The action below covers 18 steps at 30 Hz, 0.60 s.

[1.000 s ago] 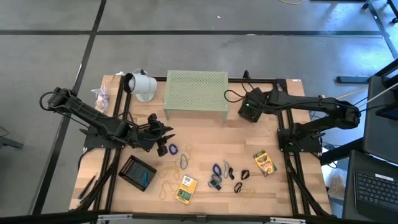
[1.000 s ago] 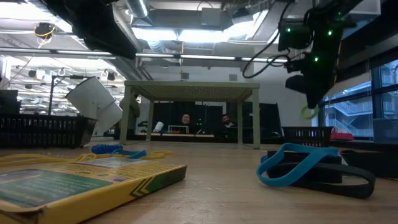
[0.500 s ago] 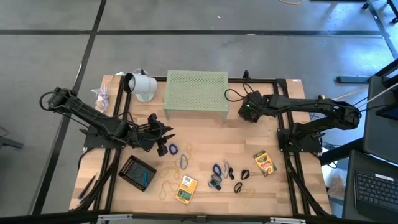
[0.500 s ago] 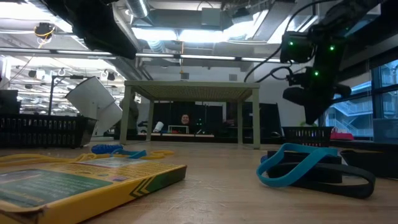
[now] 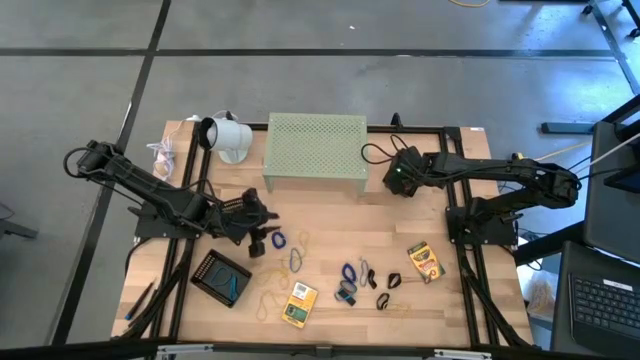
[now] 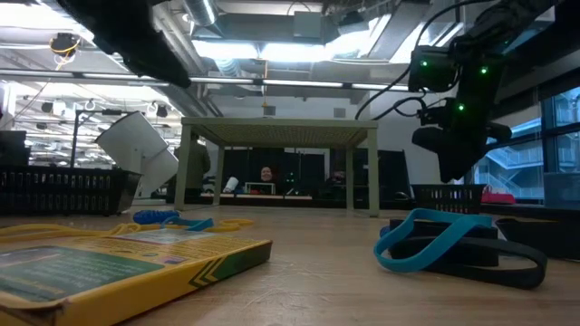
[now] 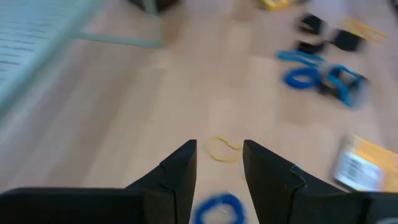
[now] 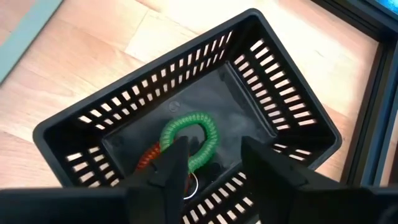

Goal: Pick & Place Office Desk Supplies
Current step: Put the blue spring keychain into the top right black bin

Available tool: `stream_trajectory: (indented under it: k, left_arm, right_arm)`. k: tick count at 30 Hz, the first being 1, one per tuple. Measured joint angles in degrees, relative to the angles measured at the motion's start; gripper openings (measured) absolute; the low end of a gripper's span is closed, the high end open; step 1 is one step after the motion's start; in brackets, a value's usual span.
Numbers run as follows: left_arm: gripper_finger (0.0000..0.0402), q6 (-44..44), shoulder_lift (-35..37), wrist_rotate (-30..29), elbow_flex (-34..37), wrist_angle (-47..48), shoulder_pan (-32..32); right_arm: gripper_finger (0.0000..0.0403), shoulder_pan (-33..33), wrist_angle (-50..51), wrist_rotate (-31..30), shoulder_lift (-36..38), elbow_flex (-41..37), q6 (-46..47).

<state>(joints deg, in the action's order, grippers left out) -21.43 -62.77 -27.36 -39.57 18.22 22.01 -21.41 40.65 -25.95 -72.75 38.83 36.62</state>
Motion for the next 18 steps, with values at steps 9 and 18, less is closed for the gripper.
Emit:
stream_trajectory:
  k: [9, 18]
  left_arm:
    - [0.0166, -0.9, -1.6, 5.7, 0.0, -0.3, 0.0]
    - [0.0202, 1.7, -13.0, 4.8, 0.0, -0.7, -1.5]
  right_arm:
    - [0.0187, 0.0, -0.9, 0.1, 0.0, 0.0, -0.2]
    - [0.0175, 0.0, -1.3, 1.5, 0.0, 0.0, -0.2]
